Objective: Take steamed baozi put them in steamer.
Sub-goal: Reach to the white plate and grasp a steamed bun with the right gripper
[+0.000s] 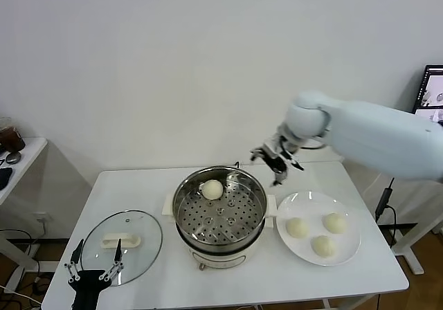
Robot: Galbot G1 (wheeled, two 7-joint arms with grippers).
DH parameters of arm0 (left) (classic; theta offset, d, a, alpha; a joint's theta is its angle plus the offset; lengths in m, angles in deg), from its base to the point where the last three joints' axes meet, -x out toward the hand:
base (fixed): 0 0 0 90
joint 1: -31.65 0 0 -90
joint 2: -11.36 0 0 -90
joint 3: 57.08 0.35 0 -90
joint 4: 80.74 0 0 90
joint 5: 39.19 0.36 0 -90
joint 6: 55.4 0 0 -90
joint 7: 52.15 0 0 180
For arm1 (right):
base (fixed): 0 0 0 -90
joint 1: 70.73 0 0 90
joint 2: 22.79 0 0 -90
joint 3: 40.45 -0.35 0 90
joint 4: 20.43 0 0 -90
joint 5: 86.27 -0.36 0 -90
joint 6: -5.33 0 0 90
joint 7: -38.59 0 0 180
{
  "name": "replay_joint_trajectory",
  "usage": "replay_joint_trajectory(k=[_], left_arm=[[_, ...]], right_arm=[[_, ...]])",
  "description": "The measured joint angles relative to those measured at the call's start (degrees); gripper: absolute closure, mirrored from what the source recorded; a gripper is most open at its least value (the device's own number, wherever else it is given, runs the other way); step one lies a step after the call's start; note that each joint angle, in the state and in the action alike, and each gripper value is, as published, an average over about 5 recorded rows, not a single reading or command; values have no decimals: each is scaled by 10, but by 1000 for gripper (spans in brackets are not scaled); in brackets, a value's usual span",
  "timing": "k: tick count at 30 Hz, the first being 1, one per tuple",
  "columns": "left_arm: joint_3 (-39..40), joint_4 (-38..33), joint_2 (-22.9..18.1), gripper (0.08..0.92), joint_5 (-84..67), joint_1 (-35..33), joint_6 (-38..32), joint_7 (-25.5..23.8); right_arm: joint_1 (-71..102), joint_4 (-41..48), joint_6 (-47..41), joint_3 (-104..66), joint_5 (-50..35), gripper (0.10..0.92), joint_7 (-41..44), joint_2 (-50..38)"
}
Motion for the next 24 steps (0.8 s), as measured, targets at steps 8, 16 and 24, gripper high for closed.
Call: replay_joint_trajectory(k=[8, 16, 24], left_arm=[[2, -1, 1, 177, 1, 8, 1, 0], [-2, 1, -1, 177, 1, 8, 1, -1], [-7, 1, -4, 177, 1, 6, 1, -1]], right_arm=[[44, -23, -55, -2, 0, 203, 6, -94], [126, -17, -60, -41, 35, 203, 6, -132], [218, 16, -66, -100, 79, 203, -12, -124]])
